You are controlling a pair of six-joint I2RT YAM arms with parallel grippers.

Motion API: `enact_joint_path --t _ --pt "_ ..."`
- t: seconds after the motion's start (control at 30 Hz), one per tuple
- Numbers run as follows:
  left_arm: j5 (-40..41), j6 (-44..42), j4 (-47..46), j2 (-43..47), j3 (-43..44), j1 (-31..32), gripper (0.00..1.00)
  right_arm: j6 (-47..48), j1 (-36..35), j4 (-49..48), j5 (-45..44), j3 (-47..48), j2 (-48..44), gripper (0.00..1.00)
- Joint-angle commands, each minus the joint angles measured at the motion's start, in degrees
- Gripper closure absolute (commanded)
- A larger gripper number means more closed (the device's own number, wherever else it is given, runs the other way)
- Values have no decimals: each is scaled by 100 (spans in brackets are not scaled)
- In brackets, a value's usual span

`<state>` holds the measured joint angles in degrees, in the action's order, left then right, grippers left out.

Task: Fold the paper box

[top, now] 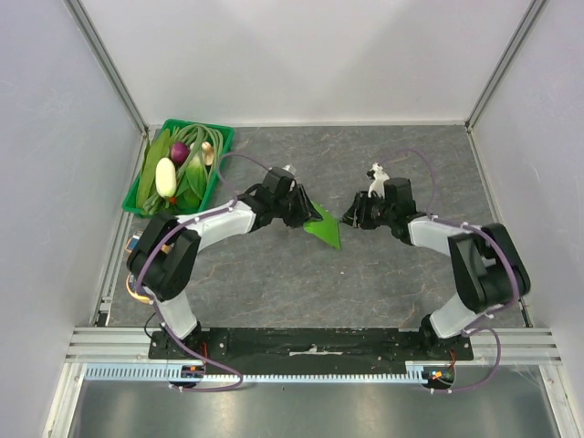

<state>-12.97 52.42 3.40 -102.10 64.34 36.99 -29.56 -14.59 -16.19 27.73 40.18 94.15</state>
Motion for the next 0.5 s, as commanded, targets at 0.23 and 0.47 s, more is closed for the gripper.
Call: enact_joint_path --t 0.23,0.47 --pt "-2164 1147 1224 1982 -1256 -1465 78 3085 -3162 2445 -2289 737 -2557 20" --pt "-3316 1955 1102 2634 -2073 -1950 76 4097 -5368 2024 -4898 999 -2139 12"
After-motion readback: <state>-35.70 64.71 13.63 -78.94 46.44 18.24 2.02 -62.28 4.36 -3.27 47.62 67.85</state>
